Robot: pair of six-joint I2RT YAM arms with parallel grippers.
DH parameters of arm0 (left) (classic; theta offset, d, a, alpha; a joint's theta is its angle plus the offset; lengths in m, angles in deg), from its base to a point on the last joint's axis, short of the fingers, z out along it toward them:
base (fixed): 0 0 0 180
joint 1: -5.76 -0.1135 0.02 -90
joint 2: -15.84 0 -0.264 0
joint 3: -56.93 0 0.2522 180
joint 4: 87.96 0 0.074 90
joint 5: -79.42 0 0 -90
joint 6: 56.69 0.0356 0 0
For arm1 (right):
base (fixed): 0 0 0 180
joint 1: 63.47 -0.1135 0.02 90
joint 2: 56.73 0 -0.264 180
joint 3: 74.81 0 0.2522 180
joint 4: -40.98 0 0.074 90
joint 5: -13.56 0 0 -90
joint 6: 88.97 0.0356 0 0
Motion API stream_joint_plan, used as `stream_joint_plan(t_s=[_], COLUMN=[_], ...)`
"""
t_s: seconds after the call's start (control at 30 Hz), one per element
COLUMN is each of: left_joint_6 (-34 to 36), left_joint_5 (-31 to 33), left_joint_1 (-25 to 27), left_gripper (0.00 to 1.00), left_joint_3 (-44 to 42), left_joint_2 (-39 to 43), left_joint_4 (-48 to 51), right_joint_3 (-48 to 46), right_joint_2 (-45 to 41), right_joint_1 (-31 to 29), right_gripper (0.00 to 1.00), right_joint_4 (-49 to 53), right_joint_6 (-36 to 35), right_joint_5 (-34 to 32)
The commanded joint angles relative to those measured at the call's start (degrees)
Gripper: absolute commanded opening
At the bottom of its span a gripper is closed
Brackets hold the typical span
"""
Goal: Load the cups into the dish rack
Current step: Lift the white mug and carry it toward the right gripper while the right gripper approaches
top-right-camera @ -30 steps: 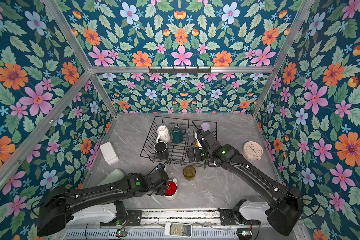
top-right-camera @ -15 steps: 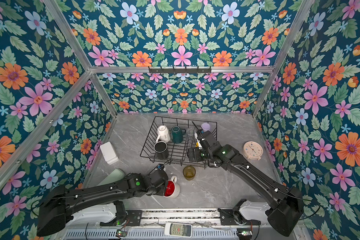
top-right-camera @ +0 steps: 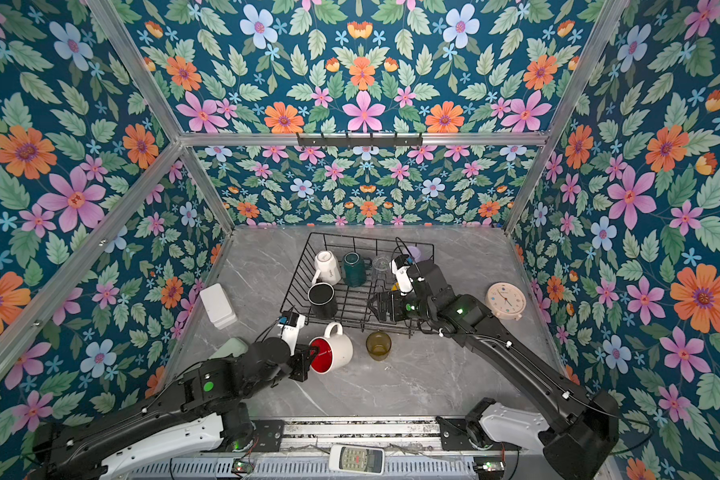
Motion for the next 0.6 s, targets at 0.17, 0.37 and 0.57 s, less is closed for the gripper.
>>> stream_joint_plan(t_s=[0.17, 0.37, 0.57], left_joint_6=[8.75, 9.13, 5.94], left_joint_5=[3.61, -3.51, -21.09], left_joint_1=[-0.89, -5.84, -17.66], left_gripper=[0.00, 0.00, 0.00], left_joint_3=[-0.95, -1.61, -3.86], left_joint_2=[4.15, 3.44, 2.57], left_joint_4=[-15.84, -21.70, -27.77], right_joint_3=[-4.28, -5.26, -6.30], right_joint_2=[-2.19, -2.50, -3.31], right_joint_1=[3.92, 4.09, 4.34], right_gripper=[0.96, 0.96, 0.96], right_joint_4=[-15.31, -18.49, -20.78], right_joint_6=[6.49, 7.15, 7.33], right_joint_5=[16.92, 20.47, 22.39])
